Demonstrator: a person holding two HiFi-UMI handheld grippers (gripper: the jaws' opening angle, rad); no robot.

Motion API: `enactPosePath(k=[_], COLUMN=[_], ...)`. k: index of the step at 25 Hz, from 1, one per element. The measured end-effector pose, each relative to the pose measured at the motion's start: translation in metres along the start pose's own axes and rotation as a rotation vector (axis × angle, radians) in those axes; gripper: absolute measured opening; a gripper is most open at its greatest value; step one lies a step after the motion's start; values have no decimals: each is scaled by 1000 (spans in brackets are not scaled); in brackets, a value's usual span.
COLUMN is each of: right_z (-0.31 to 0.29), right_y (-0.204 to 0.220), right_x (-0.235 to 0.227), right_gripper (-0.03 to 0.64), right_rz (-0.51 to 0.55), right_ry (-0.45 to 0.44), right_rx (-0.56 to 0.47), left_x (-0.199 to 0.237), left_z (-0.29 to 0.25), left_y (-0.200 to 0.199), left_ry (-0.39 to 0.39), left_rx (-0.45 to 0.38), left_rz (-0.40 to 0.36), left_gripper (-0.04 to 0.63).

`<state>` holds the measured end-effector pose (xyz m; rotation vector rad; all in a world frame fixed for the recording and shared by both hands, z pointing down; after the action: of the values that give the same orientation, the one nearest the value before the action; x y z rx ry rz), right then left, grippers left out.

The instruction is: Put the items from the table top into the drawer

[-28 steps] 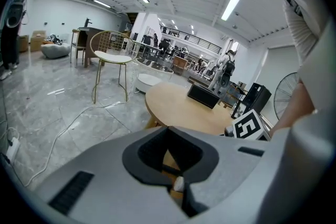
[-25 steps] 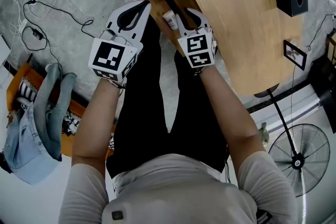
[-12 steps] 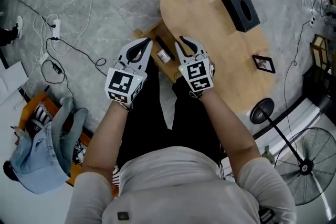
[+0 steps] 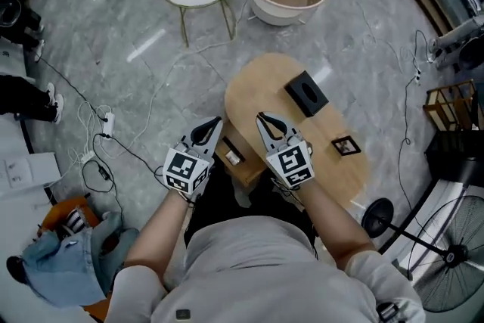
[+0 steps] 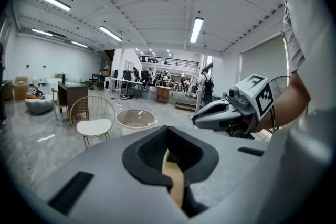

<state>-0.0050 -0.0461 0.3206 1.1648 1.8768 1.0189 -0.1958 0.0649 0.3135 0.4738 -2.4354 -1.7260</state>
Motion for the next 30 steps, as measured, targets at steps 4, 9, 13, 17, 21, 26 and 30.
enactPosePath(k=[4,9,13,17,21,26,30], right_z=[50,98,131,166,194,219,237], right_y=[-48,-76,-83,-81,-79,-75,-68], right_x=[1,0,-8,-19,-25,-26,-15], right_gripper=[32,31,30,29,29,29,29], right_rz=[35,58,83,109,133,139,122], right_ry=[-9,-23,-35,-67,-104,-118,-95], right_rx=[-105,-208,-251,-279,-287,-288,-296], left_x=[-14,-39,-61,-92,-120,-142,-154], left_z=[14,26,30,37,51,63,75], left_y=[-56,-108,-129,-144,-156,-163,-169], left_ry=[-3,-21,-59,-117,-179,-202,-177], left_rx=[-79,-167,-192,-205,-217,-216,-232], left_rz=[-42,-75,-89,-91,-89,-84,-102], left_gripper=[9,9,9,9,9,9,9])
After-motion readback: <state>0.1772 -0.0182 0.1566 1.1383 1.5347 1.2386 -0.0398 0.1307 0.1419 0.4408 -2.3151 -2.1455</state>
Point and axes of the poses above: the fingertips, and each gripper's own axes: z backward along the fingers, x to its left, y out of its underside, the point moved 10 cm from there along z, backward along the fingers, and after that the axes turned 14 degrees about -z, right-handed, at the moved point
